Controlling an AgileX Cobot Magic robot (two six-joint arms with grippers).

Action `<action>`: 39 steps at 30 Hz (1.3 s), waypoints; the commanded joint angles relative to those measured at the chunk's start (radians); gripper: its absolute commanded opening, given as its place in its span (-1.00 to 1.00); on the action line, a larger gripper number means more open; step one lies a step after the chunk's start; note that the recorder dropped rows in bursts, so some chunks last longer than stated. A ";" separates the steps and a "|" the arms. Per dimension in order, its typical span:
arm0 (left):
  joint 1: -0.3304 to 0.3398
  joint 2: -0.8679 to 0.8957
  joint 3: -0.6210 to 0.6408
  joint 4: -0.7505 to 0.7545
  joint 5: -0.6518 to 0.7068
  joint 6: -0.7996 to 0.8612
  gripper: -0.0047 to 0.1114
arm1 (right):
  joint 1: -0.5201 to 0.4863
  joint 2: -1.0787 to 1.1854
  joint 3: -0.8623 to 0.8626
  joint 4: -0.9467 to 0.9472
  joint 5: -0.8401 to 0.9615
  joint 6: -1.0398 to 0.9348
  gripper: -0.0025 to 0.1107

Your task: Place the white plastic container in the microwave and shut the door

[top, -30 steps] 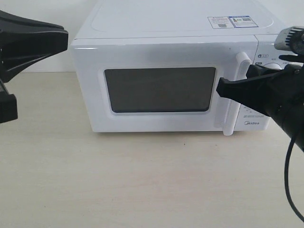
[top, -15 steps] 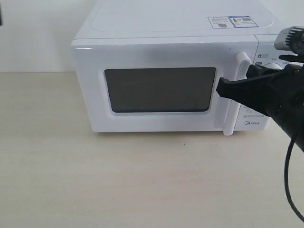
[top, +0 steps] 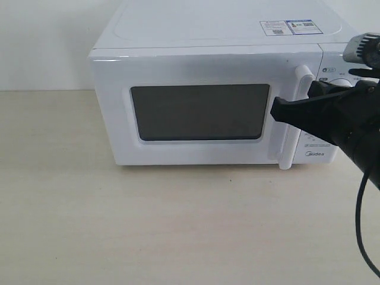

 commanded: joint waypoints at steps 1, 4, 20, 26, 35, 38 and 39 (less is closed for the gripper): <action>0.009 -0.052 0.001 0.132 0.045 -0.318 -0.85 | -0.005 -0.007 0.005 -0.005 -0.001 0.001 -0.96; 0.018 -0.052 -0.002 0.211 0.062 -0.498 -0.85 | -0.005 -0.007 0.005 -0.010 -0.001 0.001 -0.96; 0.142 -0.052 0.241 0.356 -0.191 -0.793 -0.85 | -0.005 -0.007 0.005 -0.010 -0.001 0.005 -0.96; 0.212 -0.052 0.418 0.348 -0.369 -0.793 -0.85 | -0.005 -0.007 0.005 -0.010 -0.001 0.005 -0.96; 0.322 -0.052 0.640 0.300 -0.594 -0.817 -0.85 | -0.005 -0.007 0.005 -0.010 -0.001 0.005 -0.96; 0.335 -0.052 0.693 0.187 -0.676 -0.823 -0.85 | -0.005 -0.007 0.005 -0.010 -0.001 0.005 -0.96; 0.339 -0.052 0.709 0.167 -0.695 -0.823 -0.85 | -0.005 -0.007 0.005 -0.010 -0.001 0.005 -0.96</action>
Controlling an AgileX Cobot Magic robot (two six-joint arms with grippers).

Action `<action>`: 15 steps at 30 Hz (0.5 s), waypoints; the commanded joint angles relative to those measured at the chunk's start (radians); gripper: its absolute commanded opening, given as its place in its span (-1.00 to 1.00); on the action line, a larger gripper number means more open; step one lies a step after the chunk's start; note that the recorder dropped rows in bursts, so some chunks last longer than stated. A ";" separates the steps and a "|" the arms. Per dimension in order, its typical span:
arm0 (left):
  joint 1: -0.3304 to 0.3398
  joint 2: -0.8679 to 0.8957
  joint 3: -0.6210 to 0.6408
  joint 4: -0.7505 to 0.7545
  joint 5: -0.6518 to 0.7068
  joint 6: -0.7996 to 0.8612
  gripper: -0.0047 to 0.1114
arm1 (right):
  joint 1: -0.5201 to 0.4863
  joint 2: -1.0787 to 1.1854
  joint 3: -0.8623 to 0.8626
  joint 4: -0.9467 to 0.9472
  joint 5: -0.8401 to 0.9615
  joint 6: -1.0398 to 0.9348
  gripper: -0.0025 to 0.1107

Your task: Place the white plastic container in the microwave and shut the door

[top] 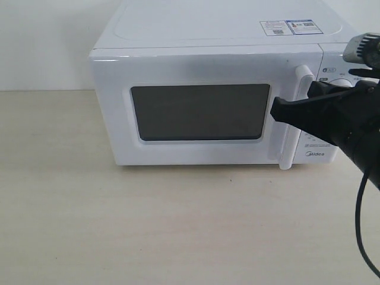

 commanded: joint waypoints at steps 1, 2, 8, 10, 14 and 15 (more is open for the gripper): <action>0.023 -0.003 0.073 -0.119 -0.120 -0.019 -0.85 | -0.005 -0.007 0.005 -0.012 -0.003 0.001 -0.96; 0.031 -0.003 0.087 -0.119 -0.130 -0.019 -0.85 | -0.005 -0.007 0.005 -0.012 -0.003 0.001 -0.96; 0.075 -0.003 0.087 -0.111 -0.140 0.051 -0.85 | -0.005 -0.007 0.005 -0.012 -0.003 0.001 -0.96; 0.092 -0.003 0.087 -0.107 -0.140 0.115 -0.85 | -0.005 -0.007 0.005 -0.012 -0.003 0.001 -0.96; 0.108 -0.003 0.087 -0.102 -0.083 0.231 -0.85 | -0.005 -0.007 0.005 -0.012 -0.003 0.001 -0.96; 0.108 -0.003 0.087 -0.090 -0.052 0.249 -0.85 | -0.005 -0.007 0.005 -0.012 -0.003 0.001 -0.96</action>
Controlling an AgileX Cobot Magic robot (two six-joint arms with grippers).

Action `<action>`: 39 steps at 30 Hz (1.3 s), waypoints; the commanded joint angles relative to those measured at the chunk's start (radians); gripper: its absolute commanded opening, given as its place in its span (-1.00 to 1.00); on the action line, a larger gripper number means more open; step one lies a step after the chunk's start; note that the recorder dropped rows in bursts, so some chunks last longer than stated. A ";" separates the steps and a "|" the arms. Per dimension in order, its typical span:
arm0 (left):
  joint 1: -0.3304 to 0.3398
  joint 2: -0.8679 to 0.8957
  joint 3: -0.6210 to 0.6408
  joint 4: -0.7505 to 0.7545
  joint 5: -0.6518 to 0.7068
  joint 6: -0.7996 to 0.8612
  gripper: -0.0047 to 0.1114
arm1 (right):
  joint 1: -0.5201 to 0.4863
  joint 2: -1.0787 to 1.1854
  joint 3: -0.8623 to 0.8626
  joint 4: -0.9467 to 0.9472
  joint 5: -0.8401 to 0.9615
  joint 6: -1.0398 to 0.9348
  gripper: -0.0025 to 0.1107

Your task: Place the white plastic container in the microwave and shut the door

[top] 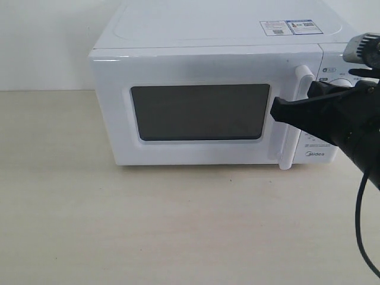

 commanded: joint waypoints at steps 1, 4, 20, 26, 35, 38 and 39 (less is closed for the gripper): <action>0.011 -0.003 0.003 0.021 0.096 0.110 -0.85 | -0.005 -0.007 0.005 -0.012 -0.003 0.001 -0.96; 0.011 -0.003 0.003 0.029 0.182 0.122 -0.85 | -0.005 -0.007 0.005 -0.012 -0.003 0.001 -0.96; 0.011 -0.003 0.003 0.015 0.231 0.050 -0.85 | -0.005 -0.007 0.005 -0.012 -0.003 0.001 -0.96; 0.011 -0.003 0.003 0.015 0.231 0.050 -0.85 | -0.005 -0.007 0.005 -0.012 -0.003 0.001 -0.96; 0.011 -0.003 0.003 0.015 0.231 0.050 -0.85 | -0.005 -0.007 0.005 -0.012 -0.003 0.001 -0.96; 0.011 -0.003 0.003 0.015 0.231 0.050 -0.85 | -0.005 -0.007 0.005 -0.012 -0.003 0.001 -0.96; 0.011 -0.003 0.003 0.015 0.231 0.050 -0.85 | -0.005 -0.007 0.005 -0.012 -0.003 0.001 -0.96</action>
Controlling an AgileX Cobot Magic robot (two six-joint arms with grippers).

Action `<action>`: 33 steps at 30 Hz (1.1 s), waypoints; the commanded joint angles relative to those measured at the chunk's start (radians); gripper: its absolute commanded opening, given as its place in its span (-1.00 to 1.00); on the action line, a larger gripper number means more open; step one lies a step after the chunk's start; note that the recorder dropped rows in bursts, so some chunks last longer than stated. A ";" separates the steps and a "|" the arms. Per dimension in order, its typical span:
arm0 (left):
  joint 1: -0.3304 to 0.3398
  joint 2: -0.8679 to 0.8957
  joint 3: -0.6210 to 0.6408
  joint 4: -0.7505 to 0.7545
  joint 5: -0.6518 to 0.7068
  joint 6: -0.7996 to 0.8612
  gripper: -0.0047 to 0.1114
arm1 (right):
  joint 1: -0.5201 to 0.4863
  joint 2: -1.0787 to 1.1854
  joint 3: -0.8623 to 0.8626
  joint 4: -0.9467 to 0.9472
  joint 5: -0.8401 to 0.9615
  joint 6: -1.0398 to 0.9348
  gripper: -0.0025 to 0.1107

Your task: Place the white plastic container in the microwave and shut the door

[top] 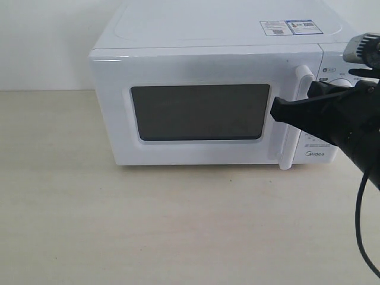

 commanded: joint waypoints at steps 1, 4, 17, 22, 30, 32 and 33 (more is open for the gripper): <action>0.003 -0.003 0.003 -0.007 0.000 -0.009 -0.85 | -0.005 -0.007 0.005 -0.012 -0.003 0.001 -0.96; 0.003 -0.003 0.003 -0.007 0.000 -0.009 -0.85 | -0.005 -0.007 0.005 -0.012 -0.003 0.001 -0.96; 0.003 -0.003 0.003 -0.007 0.000 -0.009 -0.85 | -0.005 -0.007 0.005 -0.012 -0.003 0.001 -0.96; 0.003 -0.003 0.003 -0.007 0.000 -0.009 -0.85 | -0.007 -0.016 0.005 -0.010 -0.008 -0.021 -0.96; 0.003 -0.003 0.003 -0.007 -0.002 -0.009 -0.85 | -0.007 -0.189 0.005 0.031 0.171 -0.121 -0.96; 0.003 -0.003 0.003 -0.007 -0.002 -0.009 -0.85 | -0.007 -0.272 0.005 0.063 0.235 -0.202 -0.96; 0.003 -0.003 0.003 -0.007 -0.002 -0.009 -0.85 | -0.009 -0.319 0.005 0.077 0.283 -0.237 -0.96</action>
